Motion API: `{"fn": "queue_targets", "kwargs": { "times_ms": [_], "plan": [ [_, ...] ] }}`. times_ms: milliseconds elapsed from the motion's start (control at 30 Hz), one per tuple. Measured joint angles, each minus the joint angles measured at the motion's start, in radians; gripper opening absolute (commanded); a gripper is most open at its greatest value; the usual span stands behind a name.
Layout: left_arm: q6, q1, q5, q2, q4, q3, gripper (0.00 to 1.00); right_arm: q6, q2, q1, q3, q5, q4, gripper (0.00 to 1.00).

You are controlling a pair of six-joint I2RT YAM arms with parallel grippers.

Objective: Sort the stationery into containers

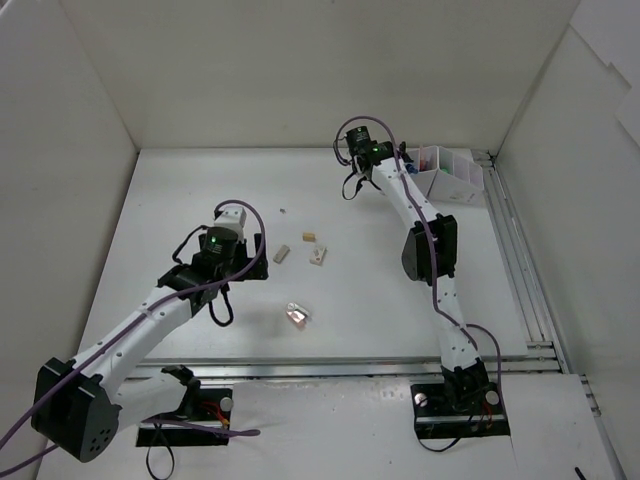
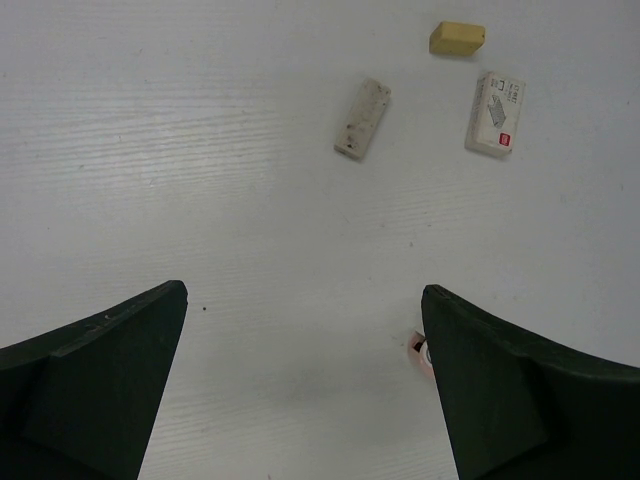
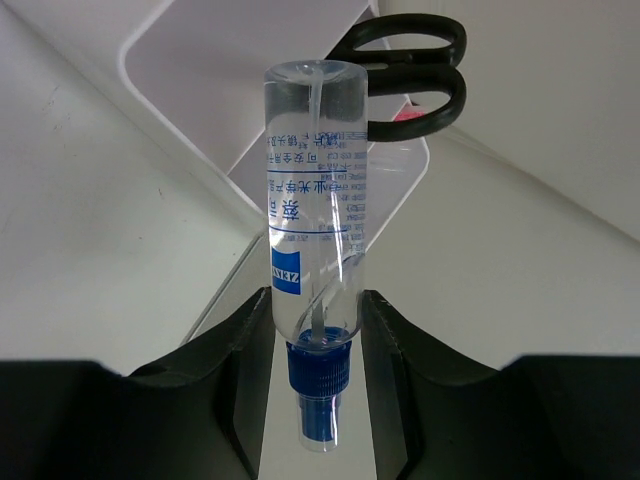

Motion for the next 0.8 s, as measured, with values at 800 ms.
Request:
{"fn": "queue_targets", "kwargs": {
  "times_ms": [800],
  "plan": [
    [0.006, 0.092, 0.109, 0.022, 0.038, -0.005, 0.99, -0.230, 0.083, 0.024, -0.047, 0.123, 0.244, 0.39]
  ]
}}
